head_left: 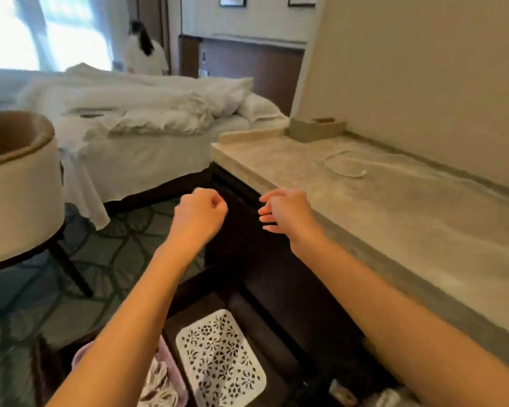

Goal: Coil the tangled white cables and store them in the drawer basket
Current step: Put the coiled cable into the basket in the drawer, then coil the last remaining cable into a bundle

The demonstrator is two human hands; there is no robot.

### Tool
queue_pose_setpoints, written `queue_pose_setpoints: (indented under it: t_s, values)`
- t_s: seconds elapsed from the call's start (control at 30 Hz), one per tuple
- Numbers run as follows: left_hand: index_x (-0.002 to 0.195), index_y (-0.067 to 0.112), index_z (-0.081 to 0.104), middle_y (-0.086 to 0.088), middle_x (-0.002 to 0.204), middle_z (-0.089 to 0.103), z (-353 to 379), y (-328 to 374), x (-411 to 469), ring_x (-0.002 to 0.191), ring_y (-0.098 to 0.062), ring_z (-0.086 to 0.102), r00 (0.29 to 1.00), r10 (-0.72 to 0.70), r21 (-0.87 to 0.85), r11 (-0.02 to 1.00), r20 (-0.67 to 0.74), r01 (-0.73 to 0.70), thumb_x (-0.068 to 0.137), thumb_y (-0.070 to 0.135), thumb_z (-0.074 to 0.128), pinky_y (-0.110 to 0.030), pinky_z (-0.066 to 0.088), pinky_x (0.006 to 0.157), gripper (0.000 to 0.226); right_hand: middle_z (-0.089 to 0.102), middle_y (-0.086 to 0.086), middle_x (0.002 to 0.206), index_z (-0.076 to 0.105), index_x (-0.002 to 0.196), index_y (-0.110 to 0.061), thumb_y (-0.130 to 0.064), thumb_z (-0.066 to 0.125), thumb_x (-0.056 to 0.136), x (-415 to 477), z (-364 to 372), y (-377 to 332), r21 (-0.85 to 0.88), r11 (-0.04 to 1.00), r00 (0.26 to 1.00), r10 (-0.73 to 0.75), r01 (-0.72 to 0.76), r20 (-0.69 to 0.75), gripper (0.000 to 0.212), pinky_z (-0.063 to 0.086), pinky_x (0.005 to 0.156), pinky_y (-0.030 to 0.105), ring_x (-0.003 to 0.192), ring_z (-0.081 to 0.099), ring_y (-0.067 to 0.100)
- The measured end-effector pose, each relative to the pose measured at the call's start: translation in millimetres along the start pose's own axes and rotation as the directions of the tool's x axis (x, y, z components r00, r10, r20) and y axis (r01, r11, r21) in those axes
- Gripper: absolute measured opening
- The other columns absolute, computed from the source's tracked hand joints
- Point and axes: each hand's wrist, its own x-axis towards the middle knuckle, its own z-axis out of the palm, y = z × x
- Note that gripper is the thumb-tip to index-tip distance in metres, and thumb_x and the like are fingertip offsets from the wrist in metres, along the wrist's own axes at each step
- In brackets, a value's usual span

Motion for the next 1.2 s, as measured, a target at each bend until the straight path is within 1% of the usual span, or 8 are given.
queue_pose_setpoints:
  t_s: [0.2, 0.37, 0.53, 0.73, 0.83, 1.0, 1.1, 1.2]
  values:
    - [0.102, 0.012, 0.064, -0.005, 0.098, 0.065, 24, 121, -28, 0.092, -0.023, 0.061, 0.959, 0.27, -0.026, 0.963, 0.086, -0.269, 0.092, 0.023, 0.049, -0.031, 0.047, 0.077, 0.021, 0.059, 0.005, 0.076, 0.059, 0.093, -0.012, -0.003, 0.037, 0.09, -34, -128, -31, 0.014, 0.996, 0.966, -0.077, 0.083, -0.248, 0.023, 0.046, 0.063, 0.029, 0.069, 0.058, 0.019]
    - [0.1, 0.01, 0.066, -0.009, 0.098, 0.067, 58, 193, -55, 0.093, -0.024, 0.062, 0.904, 0.397, -0.048, 0.918, 0.162, -0.394, 0.093, 0.022, 0.05, -0.037, 0.048, 0.086, 0.021, 0.057, 0.004, 0.071, 0.055, 0.074, -0.018, -0.002, 0.036, 0.088, -64, -209, -25, 0.037, 0.994, 0.921, -0.077, 0.099, -0.381, 0.029, 0.041, 0.055, 0.023, 0.057, 0.055, 0.015]
    - [0.095, 0.006, 0.069, -0.01, 0.097, 0.068, 106, 252, -90, 0.091, -0.023, 0.061, 0.815, 0.546, -0.043, 0.835, 0.196, -0.549, 0.09, 0.018, 0.052, -0.034, 0.049, 0.083, 0.021, 0.056, 0.003, 0.072, 0.055, 0.079, -0.021, -0.002, 0.035, 0.088, -93, -274, -3, 0.04, 0.996, 0.874, -0.046, 0.074, -0.484, 0.029, 0.039, 0.053, 0.021, 0.058, 0.057, 0.015]
    - [0.094, 0.004, 0.069, -0.011, 0.095, 0.068, 175, 319, -143, 0.091, -0.026, 0.063, 0.651, 0.666, -0.097, 0.722, 0.365, -0.685, 0.088, 0.014, 0.053, -0.032, 0.049, 0.08, 0.02, 0.054, 0.002, 0.069, 0.057, 0.088, -0.018, -0.003, 0.035, 0.09, -134, -359, 33, 0.133, 0.991, 0.791, 0.072, 0.012, -0.607, 0.026, 0.04, 0.059, 0.024, 0.058, 0.055, 0.013]
    - [0.098, 0.006, 0.069, -0.013, 0.101, 0.068, 200, 343, -162, 0.093, -0.026, 0.063, 0.586, 0.692, -0.125, 0.684, 0.421, -0.719, 0.089, 0.01, 0.052, -0.032, 0.047, 0.081, 0.02, 0.055, 0.003, 0.07, 0.059, 0.093, -0.012, -0.004, 0.039, 0.091, -151, -391, 49, 0.164, 0.985, 0.766, 0.151, -0.06, -0.625, 0.021, 0.039, 0.061, 0.025, 0.059, 0.055, 0.013]
    - [0.115, 0.007, 0.061, -0.011, 0.121, 0.058, 240, 370, -174, 0.115, -0.024, 0.051, 0.539, 0.691, -0.126, 0.663, 0.481, -0.738, 0.089, 0.002, 0.046, -0.027, 0.039, 0.091, 0.03, 0.053, 0.009, 0.068, 0.054, 0.073, -0.006, -0.002, 0.041, 0.091, -163, -430, 83, 0.24, 0.946, 0.733, 0.32, -0.217, -0.6, 0.022, 0.044, 0.053, 0.024, 0.055, 0.051, 0.016]
    - [0.123, 0.006, 0.055, -0.013, 0.124, 0.057, 260, 381, -176, 0.116, -0.025, 0.051, 0.513, 0.676, -0.132, 0.662, 0.529, -0.738, 0.088, 0.006, 0.052, -0.028, 0.037, 0.095, 0.035, 0.047, 0.01, 0.063, 0.048, 0.069, -0.006, 0.001, 0.039, 0.09, -158, -443, 100, 0.35, 0.912, 0.719, 0.389, -0.212, -0.577, 0.024, 0.045, 0.039, 0.018, 0.052, 0.046, 0.016]
    - [0.115, 0.003, 0.061, -0.015, 0.115, 0.062, 275, 391, -179, 0.11, -0.026, 0.056, 0.512, 0.661, -0.135, 0.675, 0.548, -0.726, 0.086, 0.008, 0.057, -0.028, 0.04, 0.09, 0.03, 0.051, 0.01, 0.069, 0.05, 0.075, -0.005, -0.005, 0.043, 0.093, -145, -455, 110, 0.424, 0.886, 0.707, 0.42, -0.186, -0.569, 0.019, 0.048, 0.047, 0.017, 0.06, 0.05, 0.015]
